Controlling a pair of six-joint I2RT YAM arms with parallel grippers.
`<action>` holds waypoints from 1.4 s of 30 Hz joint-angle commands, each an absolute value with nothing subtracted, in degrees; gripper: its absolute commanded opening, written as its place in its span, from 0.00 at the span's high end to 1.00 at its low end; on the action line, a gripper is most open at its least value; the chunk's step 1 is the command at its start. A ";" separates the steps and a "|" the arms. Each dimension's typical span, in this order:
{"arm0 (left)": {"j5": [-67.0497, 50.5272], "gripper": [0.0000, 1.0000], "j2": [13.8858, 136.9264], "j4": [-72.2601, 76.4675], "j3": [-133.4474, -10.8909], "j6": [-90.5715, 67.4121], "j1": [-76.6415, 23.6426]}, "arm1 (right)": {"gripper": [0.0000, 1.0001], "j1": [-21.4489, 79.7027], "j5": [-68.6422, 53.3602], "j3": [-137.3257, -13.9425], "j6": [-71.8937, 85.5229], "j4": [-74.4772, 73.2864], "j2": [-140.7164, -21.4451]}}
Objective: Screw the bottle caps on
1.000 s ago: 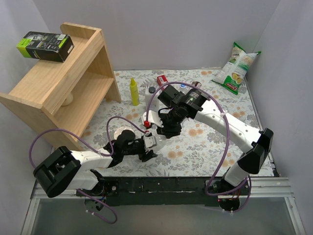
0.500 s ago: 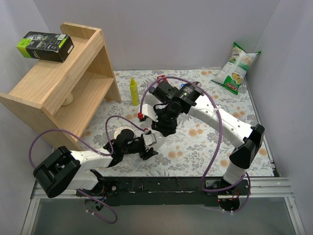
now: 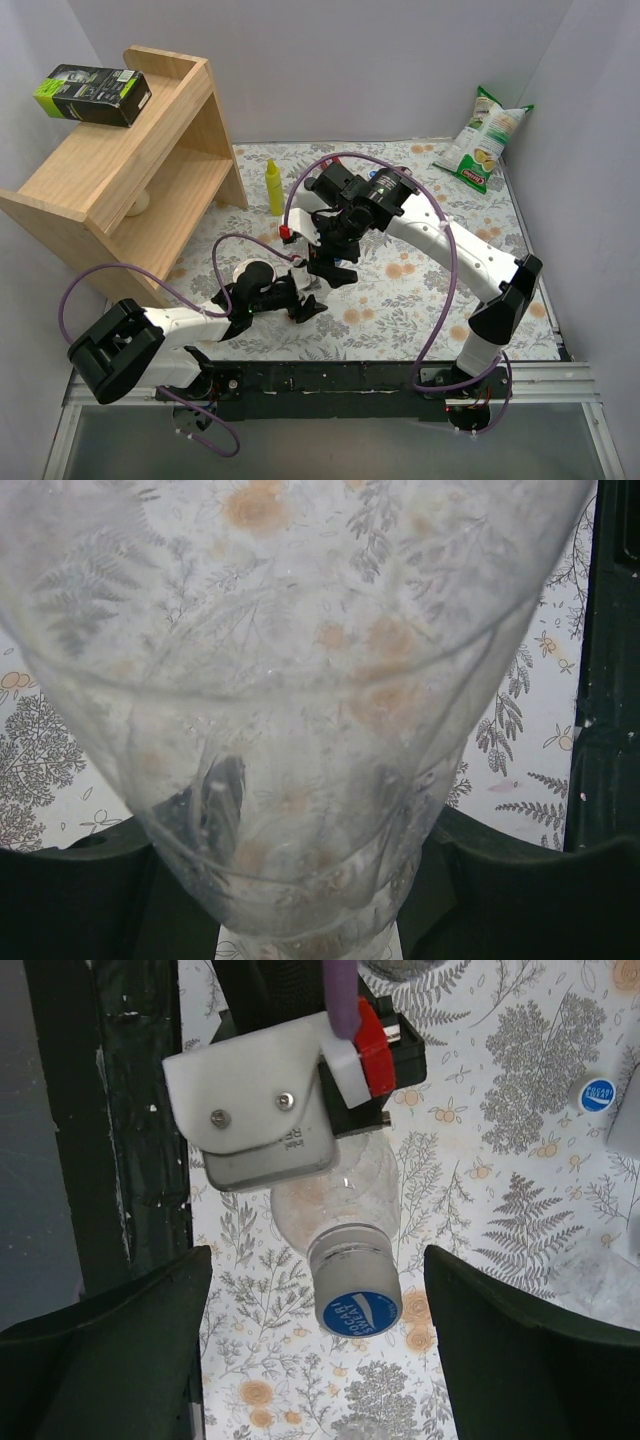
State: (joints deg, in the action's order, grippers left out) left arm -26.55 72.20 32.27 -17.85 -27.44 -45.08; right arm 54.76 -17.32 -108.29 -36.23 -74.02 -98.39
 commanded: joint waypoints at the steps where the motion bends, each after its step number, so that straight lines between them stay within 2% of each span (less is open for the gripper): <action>1: -26.28 1.00 69.79 34.37 -17.32 -29.71 -45.00 | 0.07 54.41 -22.15 -110.83 -36.74 -70.77 -92.13; 5: -26.63 1.00 68.12 34.45 -16.79 -29.53 -45.00 | 0.07 50.81 -24.08 -107.59 -35.17 -63.74 -87.28; 9: -26.72 1.00 66.89 30.17 -19.41 -30.76 -45.00 | 0.06 45.54 -31.17 -104.60 -34.28 -58.72 -84.64; 14: -27.24 1.00 67.14 25.85 -22.32 -34.63 -44.83 | 0.08 44.39 -35.94 -97.48 -35.07 -50.29 -82.09; 18: -29.27 1.00 68.82 25.93 -23.73 -35.24 -43.95 | 0.09 44.30 -41.38 -97.03 -36.91 -50.36 -83.23; 42: -28.04 1.00 70.05 28.65 -25.58 -40.08 -43.51 | 0.14 44.30 -39.11 -92.90 -35.51 -50.36 -82.18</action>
